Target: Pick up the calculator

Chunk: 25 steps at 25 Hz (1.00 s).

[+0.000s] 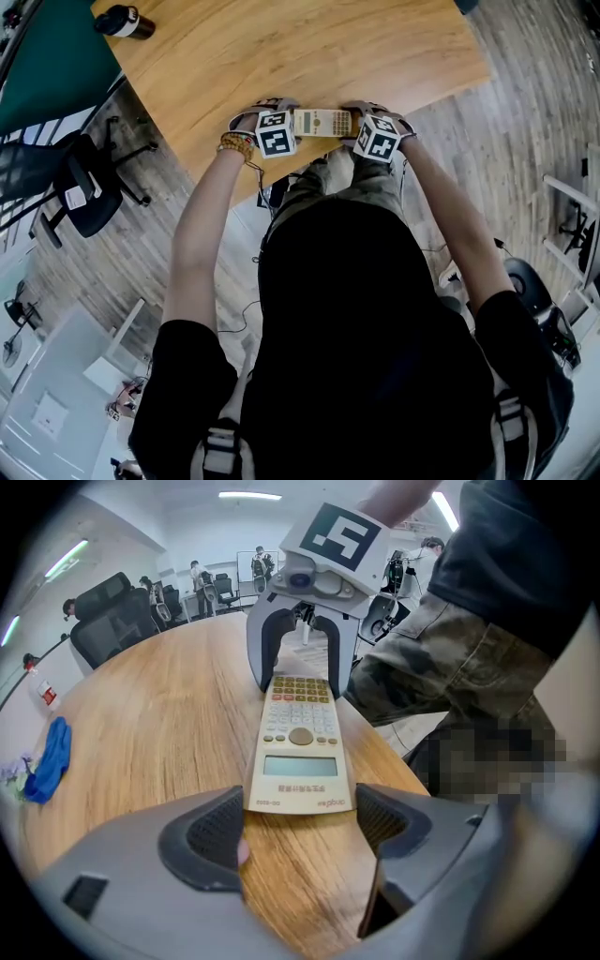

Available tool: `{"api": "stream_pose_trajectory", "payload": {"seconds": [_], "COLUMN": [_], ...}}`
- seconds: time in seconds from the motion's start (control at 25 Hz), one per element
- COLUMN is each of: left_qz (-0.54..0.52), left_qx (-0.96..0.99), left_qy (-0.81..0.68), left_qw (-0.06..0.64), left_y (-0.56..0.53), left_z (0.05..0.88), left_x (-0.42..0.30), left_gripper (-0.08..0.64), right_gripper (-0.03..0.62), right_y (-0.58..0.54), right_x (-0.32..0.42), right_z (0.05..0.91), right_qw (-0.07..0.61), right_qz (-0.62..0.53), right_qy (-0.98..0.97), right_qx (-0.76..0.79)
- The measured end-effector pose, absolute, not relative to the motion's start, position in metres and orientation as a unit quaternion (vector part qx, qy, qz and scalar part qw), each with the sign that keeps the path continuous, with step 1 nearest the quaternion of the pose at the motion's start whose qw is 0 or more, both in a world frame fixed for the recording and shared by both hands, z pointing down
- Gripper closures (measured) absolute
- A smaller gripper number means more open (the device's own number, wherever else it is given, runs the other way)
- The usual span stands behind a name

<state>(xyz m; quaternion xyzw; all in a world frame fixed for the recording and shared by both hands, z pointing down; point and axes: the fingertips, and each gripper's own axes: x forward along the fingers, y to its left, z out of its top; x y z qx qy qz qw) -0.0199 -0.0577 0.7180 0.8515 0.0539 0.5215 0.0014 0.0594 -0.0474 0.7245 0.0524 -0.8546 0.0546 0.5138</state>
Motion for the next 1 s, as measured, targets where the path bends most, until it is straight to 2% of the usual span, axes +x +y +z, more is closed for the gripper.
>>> {"api": "stream_pose_trajectory", "payload": {"seconds": [1.0], "left_qz": [0.504], "left_qx": [0.863], "left_qy": [0.044], "left_qw": [0.003], "left_y": [-0.0548], "left_z": [0.7172], "left_x": [-0.0226], "left_gripper": [0.187], "right_gripper": [0.233], "right_y": [-0.0444], "right_x": [0.0573], "right_z": [0.7247], "right_qw": [0.503], "right_qz": [0.061], "right_qy": [-0.859], "right_qx": [0.068]}}
